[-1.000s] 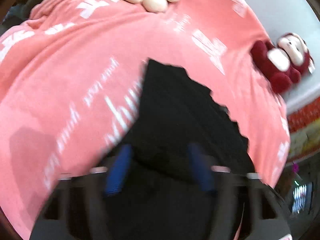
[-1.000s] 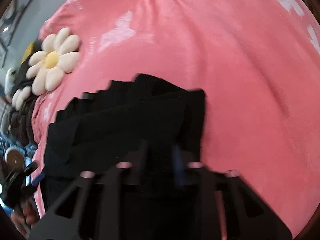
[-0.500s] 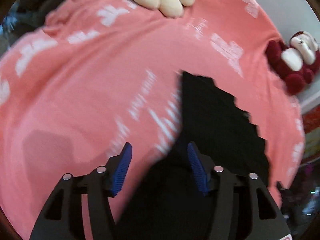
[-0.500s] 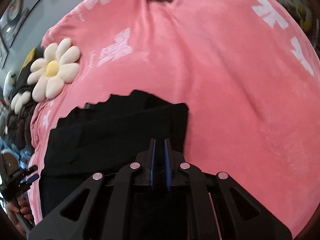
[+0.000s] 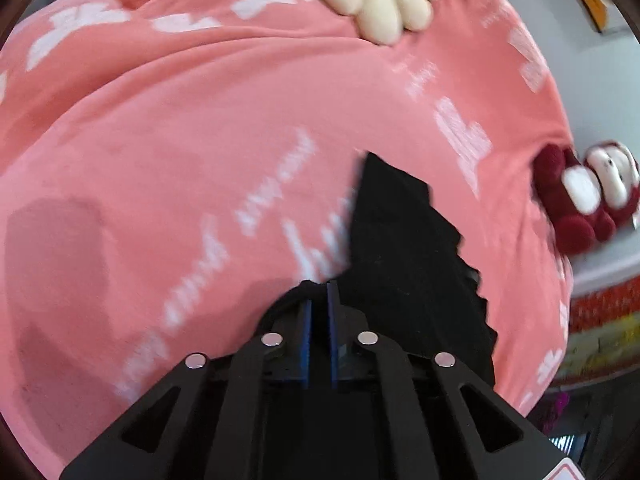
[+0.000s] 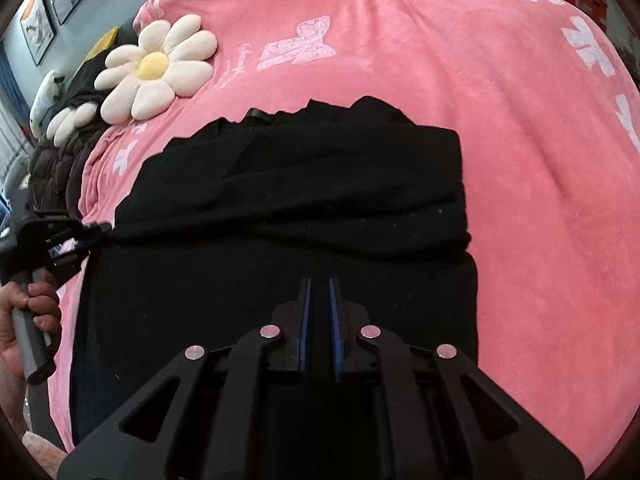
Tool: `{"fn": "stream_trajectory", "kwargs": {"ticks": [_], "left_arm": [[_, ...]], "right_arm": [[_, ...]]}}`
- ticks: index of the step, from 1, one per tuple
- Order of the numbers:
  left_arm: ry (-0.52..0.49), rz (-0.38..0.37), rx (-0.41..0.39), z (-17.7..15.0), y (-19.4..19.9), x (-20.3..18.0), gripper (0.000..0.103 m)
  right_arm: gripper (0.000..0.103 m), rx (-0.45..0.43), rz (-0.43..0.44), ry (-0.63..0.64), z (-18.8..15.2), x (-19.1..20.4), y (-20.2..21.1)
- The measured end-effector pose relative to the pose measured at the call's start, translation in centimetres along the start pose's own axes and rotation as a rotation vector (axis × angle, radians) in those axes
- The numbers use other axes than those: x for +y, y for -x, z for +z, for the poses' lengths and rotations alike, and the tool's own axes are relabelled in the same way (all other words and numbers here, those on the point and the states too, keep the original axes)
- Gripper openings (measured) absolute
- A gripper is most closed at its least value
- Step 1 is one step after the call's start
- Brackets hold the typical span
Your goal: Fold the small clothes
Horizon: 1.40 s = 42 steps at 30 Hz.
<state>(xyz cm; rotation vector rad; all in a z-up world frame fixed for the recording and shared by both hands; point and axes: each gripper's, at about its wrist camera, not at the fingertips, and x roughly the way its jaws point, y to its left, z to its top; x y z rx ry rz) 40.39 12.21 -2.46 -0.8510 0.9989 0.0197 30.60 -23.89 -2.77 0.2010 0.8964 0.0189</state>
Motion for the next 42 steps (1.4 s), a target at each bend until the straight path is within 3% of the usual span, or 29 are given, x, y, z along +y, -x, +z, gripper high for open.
{"fn": "stream_trajectory", "kwargs": {"ticks": [4, 7, 12, 15, 16, 18, 19, 21, 22, 23, 24, 27, 29, 32, 34, 37, 42], "left_arm": [[-0.105, 0.049, -0.052, -1.0, 0.2, 0.2, 0.007], [-0.155, 0.076, -0.063, -1.7, 0.5, -0.6, 0.009], [-0.236, 0.107, -0.038, -2.1, 0.6, -1.2, 0.010], [-0.226, 0.110, -0.033, -1.9, 0.4, -1.0, 0.011], [-0.226, 0.113, -0.032, -1.8, 0.3, -1.0, 0.011], [-0.244, 0.123, -0.035, -1.8, 0.1, -1.2, 0.011], [-0.259, 0.130, -0.035, -1.9, 0.1, -1.4, 0.011], [-0.296, 0.136, -0.026, -2.1, 0.3, -1.8, 0.013], [-0.316, 0.129, -0.015, -2.3, 0.7, -2.0, 0.016], [-0.332, 0.119, -0.005, -2.5, 1.1, -2.1, 0.026], [-0.352, 0.109, 0.001, -3.0, 1.8, -2.2, 0.038], [-0.422, 0.099, 0.004, -4.9, 4.5, -1.4, 0.059], [-0.455, 0.099, 0.027, -6.8, 6.5, -0.1, 0.067], [-0.445, 0.110, 0.064, -9.3, 9.0, 2.7, 0.068], [-0.418, 0.139, 0.103, -11.2, 10.6, 5.0, 0.068], [-0.369, 0.163, 0.166, -13.9, 12.7, 8.5, 0.068], [-0.373, 0.149, 0.218, -17.5, 14.9, 11.3, 0.069]], "right_arm": [[0.019, 0.025, -0.064, -0.029, -0.4, -1.9, -0.5], [0.019, 0.008, -0.024, -0.084, 0.0, -3.3, 0.3], [0.019, -0.062, -0.001, -0.141, 5.0, -5.1, 0.1], [0.019, -0.079, 0.008, -0.125, 8.0, -4.8, -1.7], [0.018, -0.069, -0.005, -0.101, 8.5, -4.6, -2.9], [0.019, 0.059, -0.117, -0.044, 8.7, -4.8, -7.2], [0.018, 0.074, -0.119, -0.049, 8.5, -5.2, -8.1], [0.022, 0.003, -0.141, -0.134, 8.7, -5.8, -6.0], [0.022, -0.021, -0.106, -0.167, 8.4, -6.0, -5.0], [0.022, -0.047, -0.032, -0.193, 7.4, -6.0, -3.1], [0.022, -0.054, -0.025, -0.184, 6.5, -5.8, -2.1], [0.034, -0.053, -0.081, -0.089, 1.9, -5.0, 1.7], [0.049, -0.043, -0.123, -0.051, -2.1, -5.2, 4.5], [0.064, -0.003, -0.181, -0.050, -7.8, -6.3, 8.2], [0.069, 0.034, -0.175, -0.102, -11.1, -7.2, 10.1], [0.070, 0.121, -0.151, -0.187, -16.3, -8.3, 12.1], [0.070, 0.197, -0.129, -0.230, -20.6, -8.3, 12.3]]}}
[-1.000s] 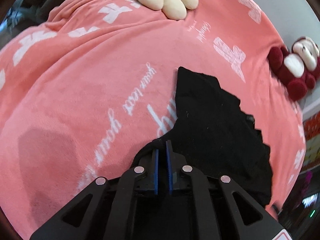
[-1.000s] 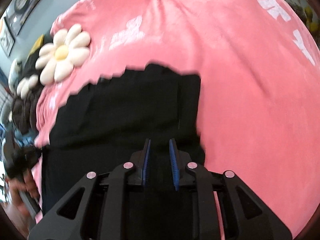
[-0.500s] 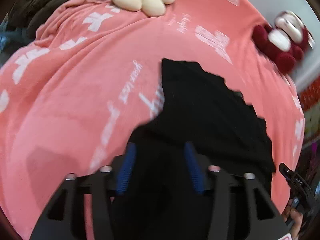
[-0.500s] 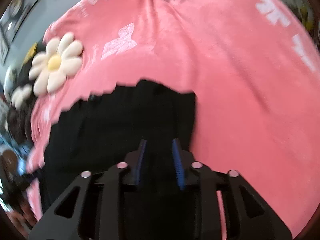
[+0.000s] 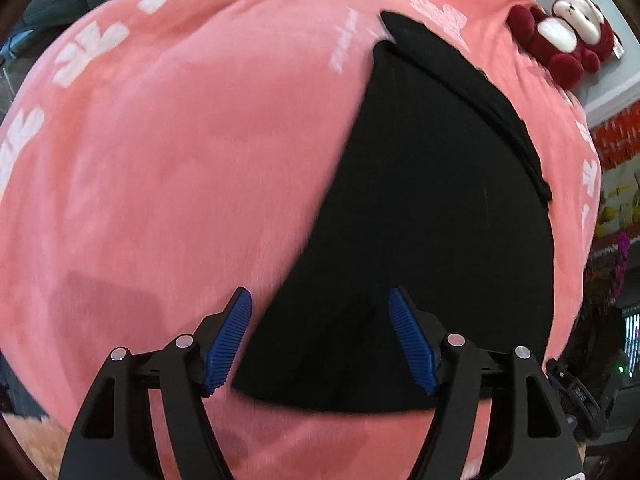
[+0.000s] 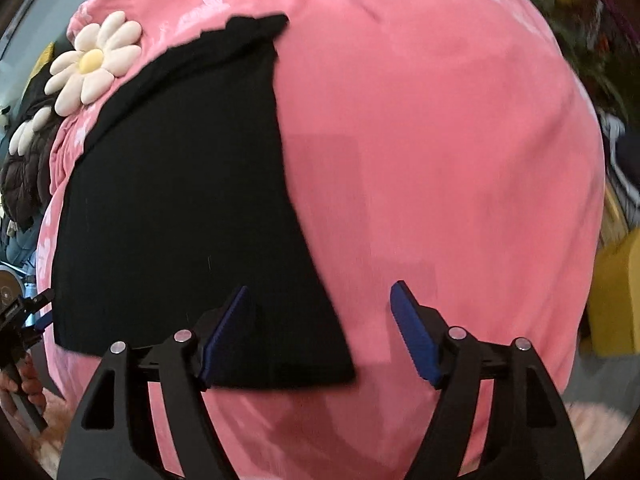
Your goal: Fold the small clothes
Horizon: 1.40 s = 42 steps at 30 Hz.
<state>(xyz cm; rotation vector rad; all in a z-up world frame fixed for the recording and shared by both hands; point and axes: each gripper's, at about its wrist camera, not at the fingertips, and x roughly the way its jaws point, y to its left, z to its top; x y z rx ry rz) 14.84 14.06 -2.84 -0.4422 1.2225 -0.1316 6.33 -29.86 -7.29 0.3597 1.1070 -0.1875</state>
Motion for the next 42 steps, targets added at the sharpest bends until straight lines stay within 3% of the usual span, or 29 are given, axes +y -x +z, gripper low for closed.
{"fn": "stream_trajectory", "kwargs": {"ticks": [3, 7, 9, 12, 13, 14, 18, 29, 32, 35, 38, 39, 42], "left_arm": [[-0.035, 0.002, -0.005, -1.3, -0.1, -0.3, 0.069], [-0.100, 0.038, -0.010, -1.6, -0.6, -1.3, 0.069], [-0.132, 0.062, -0.017, -1.9, -0.7, -1.8, 0.068], [-0.180, 0.105, -0.026, -2.4, -0.8, -2.6, 0.062], [-0.185, 0.113, -0.031, -2.5, -0.7, -2.5, 0.060], [-0.186, 0.116, -0.034, -2.5, -0.7, -2.6, 0.056], [-0.190, 0.101, -0.039, -2.8, -0.6, -2.7, 0.046], [-0.147, 0.063, -0.034, -2.4, -0.4, -2.2, 0.046], [-0.090, 0.009, -0.040, -2.1, -0.3, -1.5, 0.057], [-0.122, 0.012, -0.050, -2.3, -0.2, -1.9, 0.056], [-0.100, -0.039, -0.038, -2.3, 0.0, -1.5, 0.004], [-0.061, -0.080, -0.023, -2.2, 0.1, -0.9, 0.004], [-0.035, -0.089, -0.026, -2.4, 0.3, -0.5, 0.005]], "right_arm": [[0.070, 0.042, 0.017, -0.002, -0.5, 0.3, -1.2], [0.072, -0.002, 0.002, 0.022, -0.7, 1.1, -1.5], [0.067, -0.024, 0.018, 0.023, -0.8, 1.1, -1.4], [0.035, -0.049, 0.059, 0.040, -1.0, 1.3, -0.9], [0.013, -0.051, 0.077, 0.043, -1.1, 1.4, -0.8], [0.005, -0.053, 0.093, 0.047, -1.3, 1.5, -0.6], [0.005, -0.062, 0.065, 0.088, -1.4, 2.8, -0.7], [0.009, -0.042, 0.106, 0.017, -1.0, 1.9, -1.1], [0.009, -0.036, 0.127, -0.011, -0.8, 1.6, -1.3], [0.010, -0.029, 0.151, -0.031, -0.7, 1.4, -1.3], [0.006, -0.027, 0.182, -0.055, -0.7, 1.0, -1.0], [0.006, -0.030, 0.180, -0.053, -0.7, 1.1, -0.9], [0.006, -0.032, 0.169, -0.031, -0.9, 1.3, -0.7]]}}
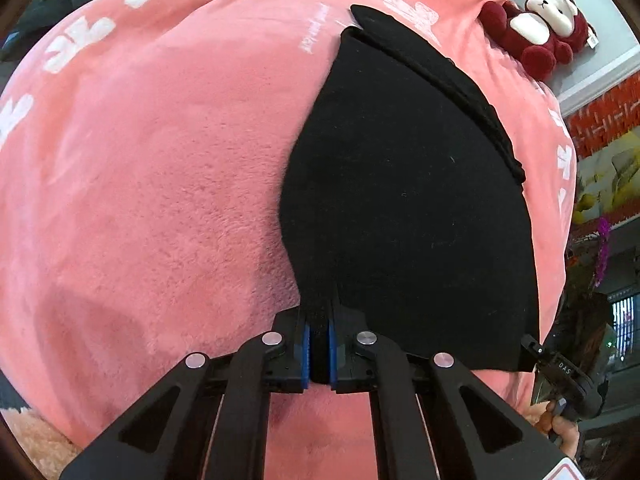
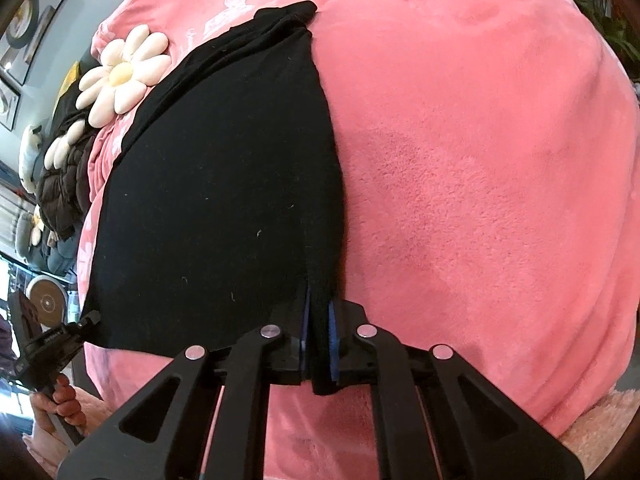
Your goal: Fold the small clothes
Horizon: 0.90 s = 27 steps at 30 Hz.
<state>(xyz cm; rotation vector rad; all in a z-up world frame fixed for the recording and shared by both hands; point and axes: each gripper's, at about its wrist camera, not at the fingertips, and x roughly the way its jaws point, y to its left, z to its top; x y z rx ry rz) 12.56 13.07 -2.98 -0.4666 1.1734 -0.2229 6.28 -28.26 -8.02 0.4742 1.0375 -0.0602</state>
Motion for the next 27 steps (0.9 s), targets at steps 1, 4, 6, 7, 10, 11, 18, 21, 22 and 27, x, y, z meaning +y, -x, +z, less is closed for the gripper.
{"fn": "stream_trajectory", "kwargs": {"ticks": [1, 4, 6, 7, 10, 11, 18, 21, 22, 27], "left_arm": [[0.000, 0.005, 0.006, -0.1, -0.1, -0.1, 0.008], [0.046, -0.007, 0.011, -0.3, -0.2, 0.3, 0.018], [0.088, -0.060, 0.009, -0.2, -0.2, 0.6, 0.041], [0.109, -0.088, 0.006, -0.1, -0.1, 0.6, 0.047], [0.111, -0.094, -0.011, 0.0, -0.1, 0.4, 0.058], [0.110, -0.098, -0.020, -0.1, -0.1, 0.4, 0.057], [0.046, -0.124, -0.022, -0.1, 1.3, -0.2, 0.004], [0.043, -0.164, -0.045, -0.4, 3.9, -0.6, 0.004], [0.041, -0.184, -0.054, -0.6, 4.7, -0.7, 0.004], [0.029, -0.206, -0.054, -2.8, 9.0, -1.1, 0.003]], "right_arm": [[0.009, 0.006, -0.005, 0.006, 0.0, 0.1, -0.1], [0.012, 0.016, -0.004, -0.016, -0.1, -0.2, -0.2], [0.020, 0.024, 0.024, -0.034, -0.2, -0.4, -0.4], [0.026, 0.026, 0.046, -0.043, -0.2, -0.5, -0.4], [0.034, 0.022, 0.045, -0.024, -0.3, 0.1, -0.6], [0.034, 0.020, 0.040, -0.010, -0.3, 0.3, -0.6], [0.004, -0.004, 0.087, -0.045, 0.6, 0.5, 2.0], [0.004, -0.025, 0.111, -0.039, 0.5, 0.9, 4.8], [0.004, -0.028, 0.115, -0.031, 0.3, 1.0, 5.6], [0.004, -0.020, 0.084, 0.004, -1.3, 0.9, 9.4]]}}
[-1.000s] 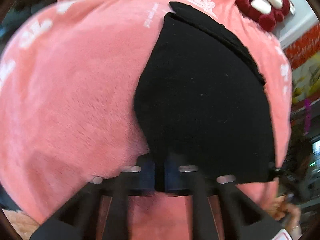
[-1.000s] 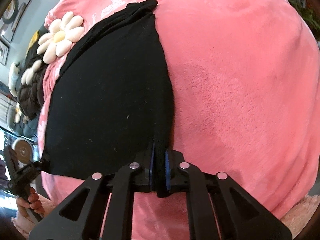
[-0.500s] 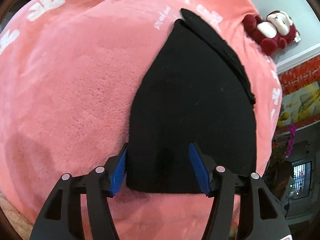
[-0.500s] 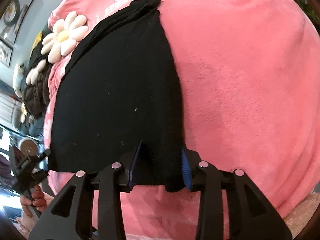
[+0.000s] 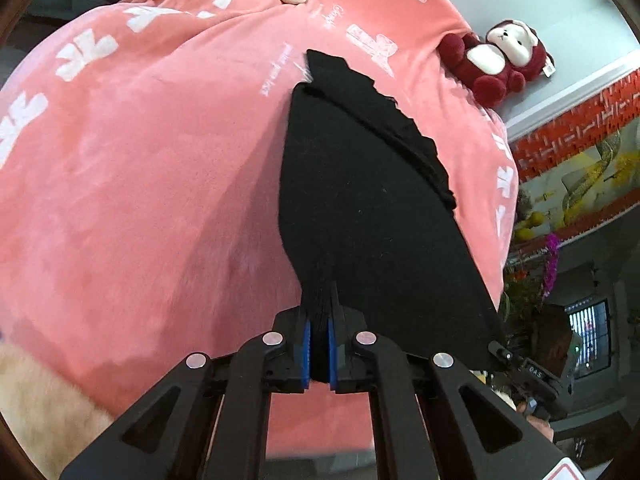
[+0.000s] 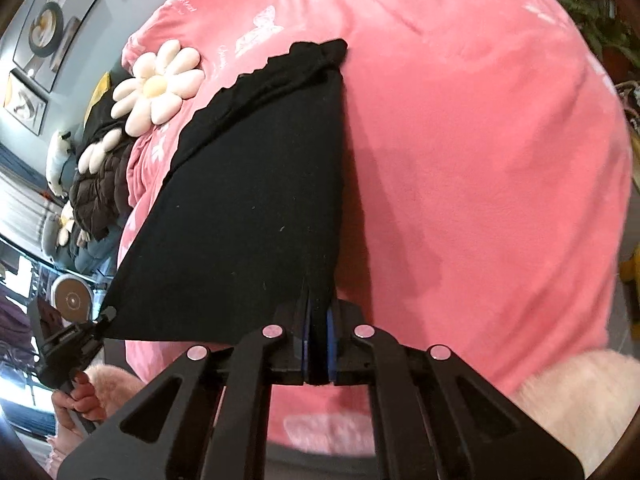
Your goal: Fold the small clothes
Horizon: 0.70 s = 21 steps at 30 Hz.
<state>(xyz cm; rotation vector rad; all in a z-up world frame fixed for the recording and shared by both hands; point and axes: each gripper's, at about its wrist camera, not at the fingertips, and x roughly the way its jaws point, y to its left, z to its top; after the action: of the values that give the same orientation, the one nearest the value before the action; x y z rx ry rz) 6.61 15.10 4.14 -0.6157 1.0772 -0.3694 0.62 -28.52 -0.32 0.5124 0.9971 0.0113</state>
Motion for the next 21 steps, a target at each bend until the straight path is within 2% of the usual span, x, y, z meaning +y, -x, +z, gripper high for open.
{"fn": "stream_trajectory", "kwargs": {"ticks": [5, 10, 15, 21], "left_arm": [[-0.082, 0.061, 0.067, -3.9, 2.7, -1.0, 0.004], [-0.153, 0.136, 0.127, -7.1, 2.6, -1.8, 0.004], [-0.193, 0.238, 0.157, -7.3, 0.4, -2.0, 0.004], [-0.202, 0.229, 0.154, -7.1, 0.2, -2.7, 0.004]], "right_arm": [[0.004, 0.082, -0.040, 0.026, -3.6, -1.2, 1.6], [0.004, 0.162, -0.063, 0.030, -6.2, -1.6, 1.6], [0.004, 0.183, -0.088, 0.021, -5.8, -1.3, 0.1], [0.005, 0.171, -0.123, 0.097, -6.0, -0.3, 0.6]]}}
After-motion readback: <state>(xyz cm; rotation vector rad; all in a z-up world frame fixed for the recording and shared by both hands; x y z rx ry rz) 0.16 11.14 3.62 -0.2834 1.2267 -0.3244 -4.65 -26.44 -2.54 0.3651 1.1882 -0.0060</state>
